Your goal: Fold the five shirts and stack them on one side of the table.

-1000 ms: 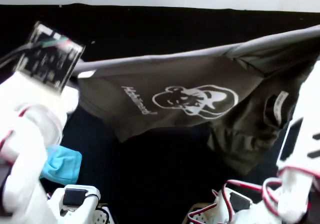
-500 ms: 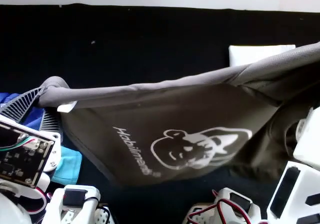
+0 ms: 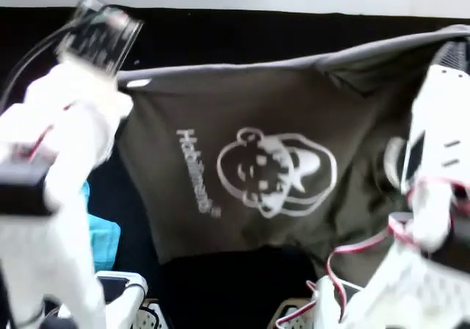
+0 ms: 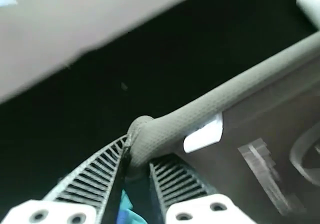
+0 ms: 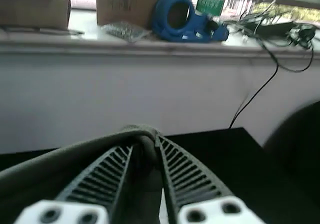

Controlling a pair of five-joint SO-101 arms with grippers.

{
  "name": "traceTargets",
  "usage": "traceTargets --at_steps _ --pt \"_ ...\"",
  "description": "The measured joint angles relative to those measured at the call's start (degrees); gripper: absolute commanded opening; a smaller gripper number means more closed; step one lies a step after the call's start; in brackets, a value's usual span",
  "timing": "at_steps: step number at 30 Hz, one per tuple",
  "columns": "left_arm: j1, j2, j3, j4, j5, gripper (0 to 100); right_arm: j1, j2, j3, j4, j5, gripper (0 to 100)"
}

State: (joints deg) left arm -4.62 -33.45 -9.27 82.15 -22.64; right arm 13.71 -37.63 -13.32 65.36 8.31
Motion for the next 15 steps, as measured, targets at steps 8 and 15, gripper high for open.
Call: traceTargets --at_steps 8,15 --pt "0.0 1.5 -10.3 7.2 -0.1 1 -0.1 -0.1 -6.3 2.9 0.0 0.6" --pt "0.0 -2.8 -20.2 15.3 -0.1 1 -0.1 -0.3 -20.7 10.0 0.0 0.6"
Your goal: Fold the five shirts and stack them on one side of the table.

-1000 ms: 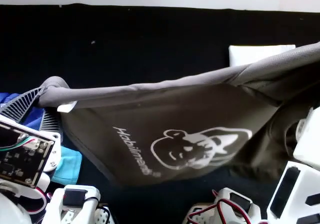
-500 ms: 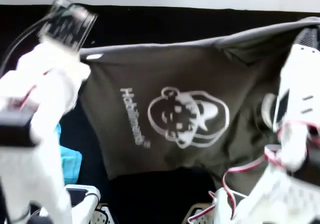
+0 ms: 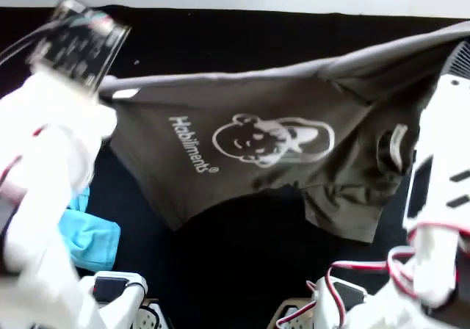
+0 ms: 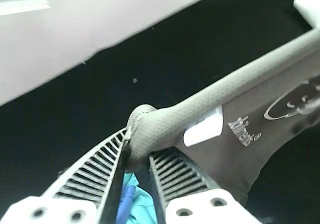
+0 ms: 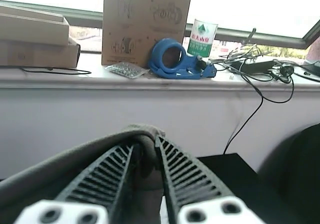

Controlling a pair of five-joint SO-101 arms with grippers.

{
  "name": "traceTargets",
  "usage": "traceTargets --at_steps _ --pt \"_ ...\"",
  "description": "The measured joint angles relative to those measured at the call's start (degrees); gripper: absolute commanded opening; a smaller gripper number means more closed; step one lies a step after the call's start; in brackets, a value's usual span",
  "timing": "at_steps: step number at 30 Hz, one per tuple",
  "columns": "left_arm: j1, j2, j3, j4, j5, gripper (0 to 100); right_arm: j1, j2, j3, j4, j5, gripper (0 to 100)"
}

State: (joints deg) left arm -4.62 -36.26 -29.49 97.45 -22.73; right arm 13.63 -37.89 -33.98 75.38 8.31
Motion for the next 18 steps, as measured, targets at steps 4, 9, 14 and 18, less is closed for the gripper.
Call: traceTargets --at_steps 4,9,14,18 --pt "0.0 -4.9 -2.3 1.5 0.0 1 0.0 -0.3 -7.5 3.1 0.0 0.6" --pt "-0.2 -8.7 -3.2 1.5 -0.1 1 0.0 -0.4 -13.1 3.2 0.0 0.6" --pt "-0.5 -9.3 -3.3 1.5 -1.1 1 0.0 -0.4 -14.3 3.2 0.0 0.6" --pt "-0.5 -9.3 -1.4 1.5 -3.3 1 -0.2 -0.4 -12.8 3.7 0.0 0.6"
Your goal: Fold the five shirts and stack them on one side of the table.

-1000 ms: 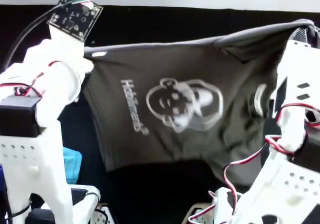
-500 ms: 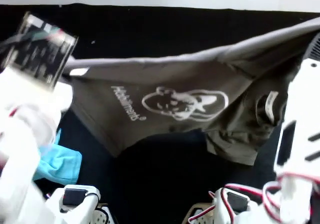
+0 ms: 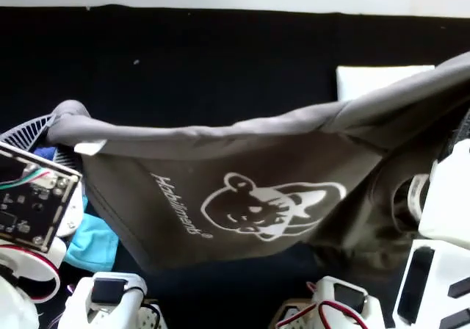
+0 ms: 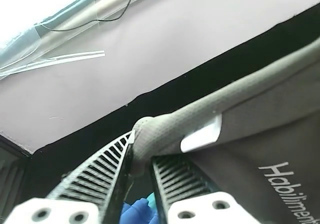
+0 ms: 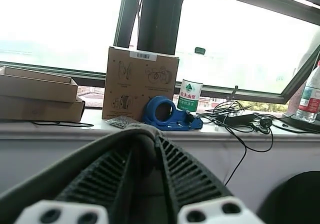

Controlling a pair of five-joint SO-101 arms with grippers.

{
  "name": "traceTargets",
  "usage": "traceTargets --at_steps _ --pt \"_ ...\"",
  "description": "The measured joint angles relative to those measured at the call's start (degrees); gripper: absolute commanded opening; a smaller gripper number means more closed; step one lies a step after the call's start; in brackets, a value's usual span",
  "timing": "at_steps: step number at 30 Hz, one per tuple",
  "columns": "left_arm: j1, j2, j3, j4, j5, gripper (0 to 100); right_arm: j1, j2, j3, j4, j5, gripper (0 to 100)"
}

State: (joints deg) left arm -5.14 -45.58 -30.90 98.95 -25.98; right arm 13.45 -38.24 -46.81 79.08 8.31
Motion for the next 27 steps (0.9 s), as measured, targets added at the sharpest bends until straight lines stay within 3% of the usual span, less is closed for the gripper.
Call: traceTargets --at_steps 8,15,27 --pt "0.0 10.2 12.0 -6.8 -0.9 1 -5.9 7.6 15.6 -0.2 0.0 0.6" --pt "0.0 27.1 14.3 -18.4 -0.9 1 -8.3 19.4 27.2 -11.6 0.0 0.6" --pt "-2.3 52.8 -4.9 -20.0 -0.9 1 -8.5 37.5 17.4 -16.1 0.0 0.6"
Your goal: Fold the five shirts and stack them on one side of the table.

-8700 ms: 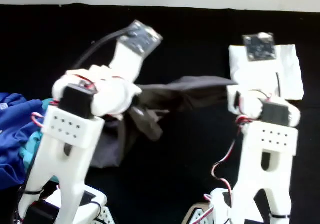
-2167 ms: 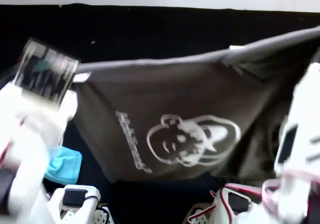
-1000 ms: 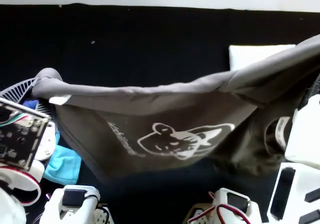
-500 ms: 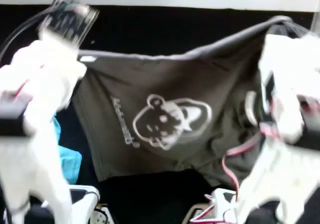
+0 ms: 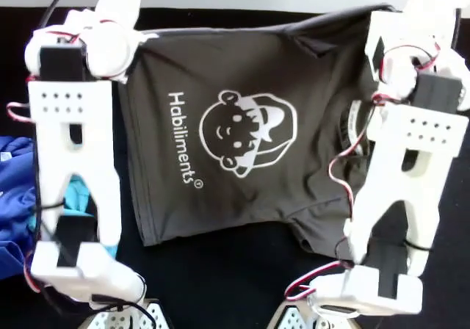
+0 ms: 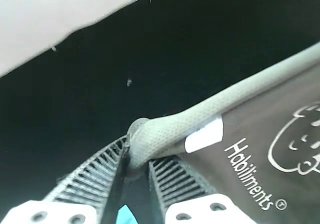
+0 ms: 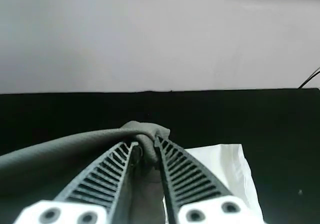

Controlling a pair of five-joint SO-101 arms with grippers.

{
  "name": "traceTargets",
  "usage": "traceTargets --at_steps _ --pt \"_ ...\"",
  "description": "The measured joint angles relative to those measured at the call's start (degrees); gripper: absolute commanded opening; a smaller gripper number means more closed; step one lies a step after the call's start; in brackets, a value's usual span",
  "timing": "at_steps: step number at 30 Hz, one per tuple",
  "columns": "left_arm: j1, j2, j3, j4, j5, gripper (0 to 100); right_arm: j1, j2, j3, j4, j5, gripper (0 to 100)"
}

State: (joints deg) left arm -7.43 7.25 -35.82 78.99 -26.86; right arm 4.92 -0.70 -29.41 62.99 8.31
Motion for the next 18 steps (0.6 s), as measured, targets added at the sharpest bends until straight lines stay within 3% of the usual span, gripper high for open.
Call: traceTargets --at_steps 12,18 --pt "-0.8 16.2 -0.3 0.1 -0.3 1 -0.9 15.1 0.0 7.1 0.0 0.6" --pt "-0.9 22.2 -0.3 5.9 -0.3 1 -0.9 19.4 0.0 15.9 0.0 0.6"
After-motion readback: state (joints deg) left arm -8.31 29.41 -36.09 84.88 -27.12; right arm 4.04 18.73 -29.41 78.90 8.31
